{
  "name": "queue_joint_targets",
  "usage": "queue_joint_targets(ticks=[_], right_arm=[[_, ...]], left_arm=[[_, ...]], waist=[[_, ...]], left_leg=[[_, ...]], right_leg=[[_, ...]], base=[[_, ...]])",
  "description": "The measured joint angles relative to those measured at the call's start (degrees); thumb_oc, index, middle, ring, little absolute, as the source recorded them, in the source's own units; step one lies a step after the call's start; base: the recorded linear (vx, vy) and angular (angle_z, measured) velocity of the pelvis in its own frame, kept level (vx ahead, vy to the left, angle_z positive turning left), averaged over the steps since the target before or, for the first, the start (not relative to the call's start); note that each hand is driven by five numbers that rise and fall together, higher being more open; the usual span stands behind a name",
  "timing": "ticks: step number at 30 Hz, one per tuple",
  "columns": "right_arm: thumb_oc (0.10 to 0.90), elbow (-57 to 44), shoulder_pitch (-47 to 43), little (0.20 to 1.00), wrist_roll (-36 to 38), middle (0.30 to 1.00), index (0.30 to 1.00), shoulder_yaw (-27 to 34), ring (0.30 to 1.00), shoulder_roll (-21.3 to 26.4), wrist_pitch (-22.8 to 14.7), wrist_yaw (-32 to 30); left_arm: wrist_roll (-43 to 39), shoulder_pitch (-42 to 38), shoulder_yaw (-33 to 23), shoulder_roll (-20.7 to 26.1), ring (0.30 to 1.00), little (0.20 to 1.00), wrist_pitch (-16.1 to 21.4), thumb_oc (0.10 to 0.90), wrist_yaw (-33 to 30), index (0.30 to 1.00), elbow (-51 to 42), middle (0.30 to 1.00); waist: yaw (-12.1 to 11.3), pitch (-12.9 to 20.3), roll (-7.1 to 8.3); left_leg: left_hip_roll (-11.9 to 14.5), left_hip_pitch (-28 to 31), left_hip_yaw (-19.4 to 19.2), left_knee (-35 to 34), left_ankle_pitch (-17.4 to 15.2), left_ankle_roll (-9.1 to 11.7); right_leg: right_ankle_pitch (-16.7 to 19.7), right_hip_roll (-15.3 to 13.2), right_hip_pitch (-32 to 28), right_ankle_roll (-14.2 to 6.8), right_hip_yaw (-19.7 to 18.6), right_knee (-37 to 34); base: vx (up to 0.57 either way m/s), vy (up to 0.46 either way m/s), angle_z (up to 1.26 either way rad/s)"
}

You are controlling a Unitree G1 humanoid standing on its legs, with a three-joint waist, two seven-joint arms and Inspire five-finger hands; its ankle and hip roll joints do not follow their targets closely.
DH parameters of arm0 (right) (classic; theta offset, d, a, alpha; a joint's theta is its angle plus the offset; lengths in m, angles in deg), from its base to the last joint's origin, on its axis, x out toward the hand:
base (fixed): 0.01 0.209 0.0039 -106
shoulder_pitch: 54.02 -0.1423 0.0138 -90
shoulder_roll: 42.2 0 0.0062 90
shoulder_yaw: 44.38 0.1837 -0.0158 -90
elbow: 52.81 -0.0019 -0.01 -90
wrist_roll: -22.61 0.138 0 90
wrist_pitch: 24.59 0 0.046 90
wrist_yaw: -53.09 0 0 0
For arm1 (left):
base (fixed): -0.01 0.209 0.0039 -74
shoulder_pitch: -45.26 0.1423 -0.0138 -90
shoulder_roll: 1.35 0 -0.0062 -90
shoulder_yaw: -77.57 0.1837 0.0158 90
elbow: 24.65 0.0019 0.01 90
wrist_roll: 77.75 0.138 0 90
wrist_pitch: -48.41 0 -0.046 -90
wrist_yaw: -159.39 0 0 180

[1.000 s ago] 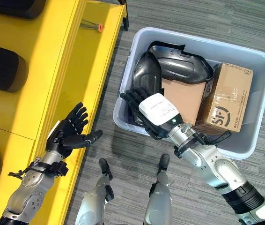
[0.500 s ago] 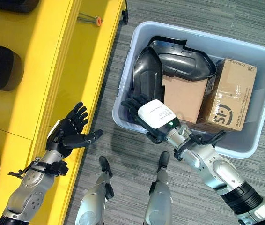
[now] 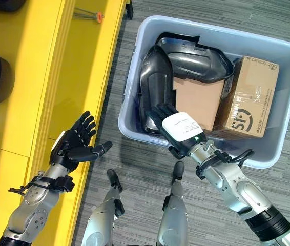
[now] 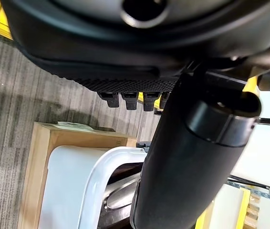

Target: Move parts from the plastic box to the shelf.

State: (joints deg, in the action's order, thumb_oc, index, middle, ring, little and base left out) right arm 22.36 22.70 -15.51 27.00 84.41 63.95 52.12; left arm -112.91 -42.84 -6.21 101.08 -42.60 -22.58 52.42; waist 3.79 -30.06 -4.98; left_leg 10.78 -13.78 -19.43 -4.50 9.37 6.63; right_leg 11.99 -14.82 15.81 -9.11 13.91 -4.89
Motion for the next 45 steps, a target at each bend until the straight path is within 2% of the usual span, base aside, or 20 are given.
queue_joint_targets(ticks=[4,6,8,9,10,12,14,19,26,29,31,33,35,38,40,41,45], right_arm=[[0.900,-0.1,1.1,1.000,2.4,1.000,1.000,3.1,1.000,-1.1,-0.8,-5.1],[0.900,-0.2,1.8,1.000,6.9,1.000,1.000,5.7,1.000,-2.9,-1.6,-6.8],[0.900,-1.1,2.4,1.000,17.7,1.000,1.000,8.5,1.000,-6.4,-2.1,-6.5],[0.900,-1.4,2.6,1.000,20.7,1.000,1.000,8.8,1.000,-8.2,-2.1,-6.4],[0.900,-2.9,4.0,1.000,28.7,1.000,1.000,8.1,1.000,-10.0,-1.8,-3.5],[0.900,-4.9,6.1,1.000,38.9,1.000,1.000,7.9,1.000,-13.3,-1.3,-0.9],[0.900,-5.0,7.1,1.000,43.2,1.000,1.000,5.2,1.000,-12.8,-1.3,1.8],[0.900,-5.0,6.6,1.000,40.4,1.000,1.000,6.6,1.000,-13.1,-1.3,0.4],[0.900,-5.0,5.5,1.000,28.2,1.000,1.000,8.1,1.000,-12.8,-2.9,-1.1],[0.900,-5.0,5.3,1.000,22.7,1.000,1.000,8.2,1.000,-12.7,-4.5,-4.8],[0.900,-5.0,4.6,1.000,22.4,1.000,1.000,8.3,1.000,-12.7,-5.1,-7.8],[0.900,-5.0,2.4,1.000,22.6,1.000,1.000,10.8,1.000,-13.3,-6.9,-13.4],[0.900,-5.2,1.3,1.000,23.9,1.000,1.000,12.2,1.000,-14.2,-7.0,-15.7],[0.900,-5.3,1.0,1.000,29.4,1.000,1.000,12.9,1.000,-18.2,-6.8,-21.4],[0.900,-5.3,1.0,1.000,29.4,1.000,1.000,13.0,1.000,-19.7,-6.8,-25.2],[0.900,-5.3,0.5,1.000,27.6,1.000,1.000,13.5,1.000,-19.7,-6.8,-27.0],[0.900,-5.9,-4.6,1.000,17.8,1.000,1.000,13.8,1.000,-18.8,-4.4,-26.0]], left_arm=[[0.0,0.1,0.0,0.0,1.000,1.000,0.2,0.900,0.0,1.000,0.0,1.000],[0.0,0.1,0.0,0.0,1.000,1.000,0.2,0.900,-0.3,1.000,0.0,1.000],[0.0,0.2,0.0,-0.3,1.000,1.000,0.2,0.900,-0.4,1.000,0.0,1.000],[-0.1,0.3,0.0,-0.5,1.000,1.000,0.2,0.900,-0.4,1.000,0.0,1.000],[-0.1,0.1,0.1,-0.5,1.000,1.000,0.2,0.900,-0.3,1.000,-0.1,1.000],[-0.1,0.9,0.0,-0.6,1.000,1.000,0.2,0.900,-0.3,1.000,-0.7,1.000],[-0.2,0.9,0.0,-0.6,1.000,1.000,0.2,0.900,-0.3,1.000,-0.8,1.000],[-0.2,1.4,0.4,-0.7,1.000,1.000,0.2,0.900,-0.1,1.000,-0.7,1.000],[-0.1,1.1,0.5,-1.3,1.000,1.000,0.3,0.900,-0.1,1.000,-0.7,1.000],[-0.1,0.9,0.5,-2.4,1.000,1.000,0.3,0.900,-0.3,1.000,-0.7,1.000],[-0.1,0.8,0.6,-2.7,1.000,1.000,0.3,0.900,-0.3,1.000,-0.7,1.000],[-0.1,0.6,0.8,-2.7,1.000,1.000,0.3,0.900,-0.7,1.000,-0.7,1.000],[-0.1,0.6,0.8,-2.8,1.000,1.000,0.3,0.900,-1.5,1.000,-0.7,1.000],[-0.2,0.1,1.5,-2.9,1.000,1.000,0.3,0.900,-2.4,1.000,-0.7,1.000],[-0.2,-0.3,2.6,-3.0,1.000,1.000,0.2,0.900,-2.8,1.000,-0.7,1.000],[-0.2,-0.5,3.7,-3.2,1.000,1.000,0.3,0.900,-2.8,1.000,-0.7,1.000],[-0.5,-1.3,5.1,-4.4,1.000,1.000,0.3,0.900,-3.7,1.000,-0.7,1.000]], waist=[[0.6,0.0,-0.02],[0.6,0.0,-0.02],[1.1,0.0,-0.11],[1.2,0.0,-0.12],[1.2,-0.1,-0.72],[1.1,0.0,-1.39],[1.3,-0.1,-2.12],[1.6,-0.1,-2.17],[1.7,0.0,-2.18],[1.6,0.0,-2.19],[1.7,0.0,-2.21],[1.8,0.0,-2.89],[2.1,0.0,-3.26],[2.3,0.1,-3.71],[2.4,0.1,-3.72],[2.5,0.1,-3.73],[2.9,0.4,-4.16]], left_leg=[[0.0,0.1,-0.4,0.0,0.0,0.0],[-0.1,0.1,-0.7,0.0,0.0,0.0],[-0.1,0.2,-1.0,0.0,0.0,0.0],[-0.1,0.4,-1.2,0.0,0.0,0.0],[-0.3,0.6,-1.5,0.0,0.0,0.0],[-0.3,0.9,-1.7,0.0,0.0,0.0],[-0.4,0.8,-1.6,0.0,0.0,0.0],[-0.6,0.7,-1.7,0.0,0.0,0.0],[-0.7,0.6,-1.7,0.0,0.0,-0.1],[-0.9,0.5,-1.7,0.0,0.0,-0.1],[-0.9,0.5,-1.7,0.0,0.0,-0.1],[-1.0,0.6,-1.7,0.0,0.0,-0.1],[-1.0,0.6,-1.7,0.0,0.0,-0.1],[-1.2,1.1,-2.5,0.0,0.0,-0.2],[-1.3,1.3,-2.5,0.0,0.0,-0.2],[-1.7,1.6,-2.6,0.0,0.0,-0.3],[-3.0,2.1,-2.7,0.0,0.0,-0.5]], right_leg=[[0.2,0.0,0.3,0.1,-0.8,0.0],[0.3,0.0,0.6,0.1,-0.9,0.0],[0.3,0.0,0.8,0.1,-1.3,0.0],[0.3,0.0,0.8,0.1,-1.7,0.0],[0.3,-0.1,0.8,0.0,-2.0,0.0],[0.3,-0.1,0.9,0.0,-2.3,0.2],[0.3,-0.3,0.9,0.0,-2.3,0.3],[0.5,-0.5,1.2,-0.2,-2.6,0.3],[0.5,-0.6,1.3,-0.2,-2.6,0.3],[0.5,-0.7,1.4,-0.2,-2.5,0.3],[0.5,-0.7,1.4,-0.2,-2.6,0.3],[0.6,-0.8,1.4,-0.2,-2.6,0.4],[0.6,-0.8,1.4,-0.3,-2.6,0.4],[0.6,-0.9,1.8,-0.3,-3.7,0.8],[0.6,-1.0,1.8,-0.3,-3.9,0.9],[0.7,-1.4,1.8,-0.5,-4.4,0.9],[1.2,-2.7,1.8,-1.1,-5.3,0.8]], base=[[0.01,0.032,-0.04],[0.02,0.045,-0.09],[0.02,0.051,-0.08],[0.02,0.057,-0.12],[0.02,0.046,-0.11],[0.01,0.027,-0.07],[0.00,0.000,0.00],[0.00,0.000,0.00],[0.00,0.000,0.00],[0.00,0.000,0.00],[0.02,0.049,0.00],[0.03,0.093,0.01],[0.04,0.092,-0.01],[0.04,0.099,-0.12],[0.03,0.080,-0.05],[0.04,0.085,-0.08],[0.02,0.020,-0.04]])
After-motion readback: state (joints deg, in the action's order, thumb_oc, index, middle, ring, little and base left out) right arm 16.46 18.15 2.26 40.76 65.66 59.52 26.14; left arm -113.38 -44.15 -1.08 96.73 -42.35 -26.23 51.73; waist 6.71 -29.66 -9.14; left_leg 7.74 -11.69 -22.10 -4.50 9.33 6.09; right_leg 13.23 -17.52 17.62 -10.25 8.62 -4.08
